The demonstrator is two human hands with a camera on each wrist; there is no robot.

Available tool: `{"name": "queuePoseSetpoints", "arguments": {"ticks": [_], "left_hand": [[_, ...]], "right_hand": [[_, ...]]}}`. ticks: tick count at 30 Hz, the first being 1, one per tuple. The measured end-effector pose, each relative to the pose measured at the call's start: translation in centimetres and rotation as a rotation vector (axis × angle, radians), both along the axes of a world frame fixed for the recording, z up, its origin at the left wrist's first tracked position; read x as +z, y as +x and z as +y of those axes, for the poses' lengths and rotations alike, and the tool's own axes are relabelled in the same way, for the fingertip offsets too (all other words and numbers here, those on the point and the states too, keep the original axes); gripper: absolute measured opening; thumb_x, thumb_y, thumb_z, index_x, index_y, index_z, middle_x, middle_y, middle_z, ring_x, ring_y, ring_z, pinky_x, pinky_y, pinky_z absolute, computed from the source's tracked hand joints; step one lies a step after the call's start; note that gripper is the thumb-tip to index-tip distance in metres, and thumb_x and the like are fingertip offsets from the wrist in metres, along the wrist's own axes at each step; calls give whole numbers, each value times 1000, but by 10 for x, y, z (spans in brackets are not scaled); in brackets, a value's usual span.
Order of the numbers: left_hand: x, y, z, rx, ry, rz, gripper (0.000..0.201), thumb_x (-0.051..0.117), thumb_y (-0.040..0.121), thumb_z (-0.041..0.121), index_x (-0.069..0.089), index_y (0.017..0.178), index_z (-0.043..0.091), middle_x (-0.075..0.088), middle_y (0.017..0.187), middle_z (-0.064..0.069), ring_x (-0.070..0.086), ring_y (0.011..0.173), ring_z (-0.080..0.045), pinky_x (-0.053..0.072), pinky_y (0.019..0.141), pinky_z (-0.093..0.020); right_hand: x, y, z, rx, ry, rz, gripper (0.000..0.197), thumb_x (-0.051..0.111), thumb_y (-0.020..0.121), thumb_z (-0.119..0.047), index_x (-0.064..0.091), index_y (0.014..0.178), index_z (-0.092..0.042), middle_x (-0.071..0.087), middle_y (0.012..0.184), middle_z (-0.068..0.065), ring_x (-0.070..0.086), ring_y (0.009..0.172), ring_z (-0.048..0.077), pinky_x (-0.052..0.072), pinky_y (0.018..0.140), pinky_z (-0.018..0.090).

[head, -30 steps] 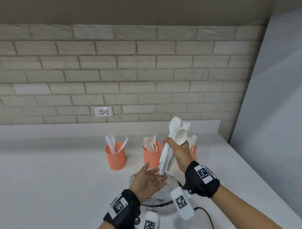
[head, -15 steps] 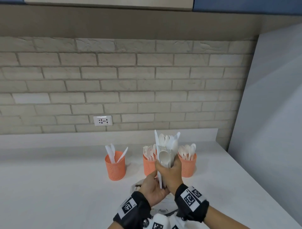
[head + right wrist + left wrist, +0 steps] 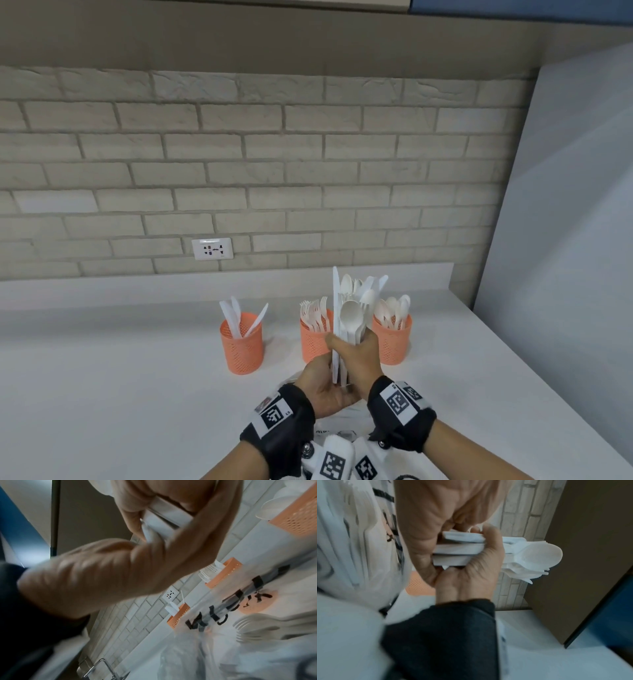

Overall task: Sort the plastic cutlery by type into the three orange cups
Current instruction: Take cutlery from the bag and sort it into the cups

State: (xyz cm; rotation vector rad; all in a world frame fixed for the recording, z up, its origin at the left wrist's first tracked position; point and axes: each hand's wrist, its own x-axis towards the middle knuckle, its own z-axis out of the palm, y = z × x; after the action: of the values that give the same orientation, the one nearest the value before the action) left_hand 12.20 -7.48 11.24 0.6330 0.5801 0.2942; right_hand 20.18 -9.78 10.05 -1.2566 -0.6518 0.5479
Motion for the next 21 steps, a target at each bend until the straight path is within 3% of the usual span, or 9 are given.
{"name": "queuePoseSetpoints", "arguments": {"ticks": [3,6,8,11,16,21], "left_hand": [[-3,-7,11,-31,273,233,30,41,97,26,61,85,7,61,80,-10,59,79,-25,51,74,-36],[2,-9,31,77,482,268,19,46,94,21,59,85,11,58,81,-5,54,75,-18,46,72,-29],[10,-8,43,157,570,194,16,49,93,24,61,95,13,62,89,-3,57,82,-17,47,76,-28],[19,-3,52,197,668,113,16,53,93,23,62,102,14,63,91,0,57,77,-13,48,69,-23],[22,11,51,272,738,94,7,56,89,7,60,95,7,62,77,-5,59,48,-6,49,49,-18],[19,20,53,377,899,174,11,58,88,3,60,95,11,58,73,-7,57,55,-16,49,49,-20]], "right_hand": [[3,8,-2,85,-25,36,17,70,78,-3,62,92,-6,68,80,9,66,75,23,55,66,23],[-1,18,-6,186,-61,59,22,70,80,-7,61,99,-12,70,90,5,66,87,19,53,83,30],[-5,22,-8,244,-104,68,21,68,81,-6,62,101,-10,69,86,6,66,81,17,53,75,26],[-9,25,-10,294,-179,78,17,69,80,-4,62,96,-5,65,74,7,63,63,14,52,59,22],[-11,27,-10,338,-203,40,20,70,79,-2,60,97,-4,63,70,6,61,57,12,53,56,21],[-9,32,-10,341,-215,-24,19,71,79,-4,60,93,-10,64,70,4,62,55,6,50,56,16]]}}
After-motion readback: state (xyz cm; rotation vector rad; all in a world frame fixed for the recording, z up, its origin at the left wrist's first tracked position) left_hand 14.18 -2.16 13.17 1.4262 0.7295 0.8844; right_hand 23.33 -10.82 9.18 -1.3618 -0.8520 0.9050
